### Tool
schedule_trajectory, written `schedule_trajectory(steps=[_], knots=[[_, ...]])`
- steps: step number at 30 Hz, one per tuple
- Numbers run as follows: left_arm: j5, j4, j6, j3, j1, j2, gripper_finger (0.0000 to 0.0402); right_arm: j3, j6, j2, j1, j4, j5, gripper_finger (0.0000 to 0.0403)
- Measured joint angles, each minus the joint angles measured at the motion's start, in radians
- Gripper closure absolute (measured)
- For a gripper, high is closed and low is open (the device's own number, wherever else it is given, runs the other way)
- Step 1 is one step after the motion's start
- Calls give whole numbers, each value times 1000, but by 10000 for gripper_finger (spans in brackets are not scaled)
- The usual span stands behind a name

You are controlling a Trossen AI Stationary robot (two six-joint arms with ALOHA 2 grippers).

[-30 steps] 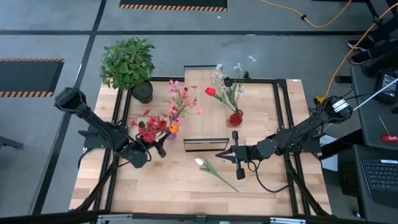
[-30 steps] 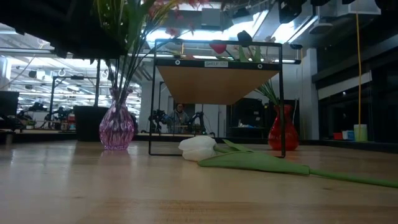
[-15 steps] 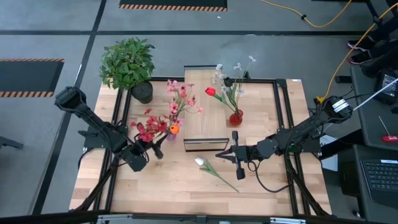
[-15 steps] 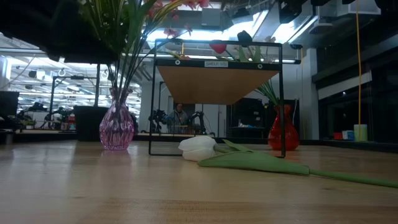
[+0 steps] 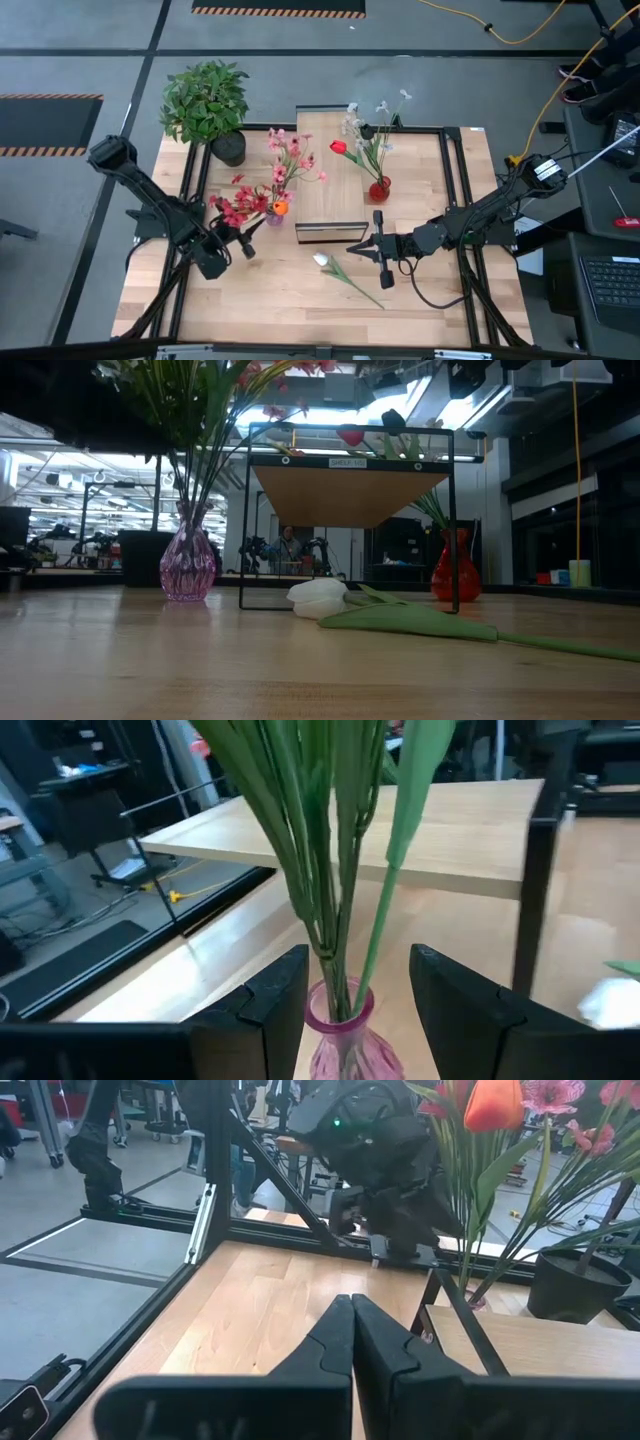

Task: Pick and place flowers into a vace then onto a shelf
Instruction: Put the white tulip into the violet vase

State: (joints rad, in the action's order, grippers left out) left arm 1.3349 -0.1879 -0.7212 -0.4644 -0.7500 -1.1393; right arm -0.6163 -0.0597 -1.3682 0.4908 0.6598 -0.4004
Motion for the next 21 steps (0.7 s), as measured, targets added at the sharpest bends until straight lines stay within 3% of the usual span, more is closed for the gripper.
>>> schedule_trajectory(steps=[8, 14, 18, 21], knots=[[-104, -115, -44, 0, -68, 101, 233, 0, -1, 0, 0, 0, 0, 402], [-274, -108, -87, 0, -94, 121, 237, 0, -2, 0, 0, 0, 0, 402], [-431, 28, -148, 0, -95, 110, 256, 0, -6, 0, 4, -5, 1, 402], [-531, 195, -54, 0, -96, 73, 281, 0, -26, 1, 18, -17, 5, 402]])
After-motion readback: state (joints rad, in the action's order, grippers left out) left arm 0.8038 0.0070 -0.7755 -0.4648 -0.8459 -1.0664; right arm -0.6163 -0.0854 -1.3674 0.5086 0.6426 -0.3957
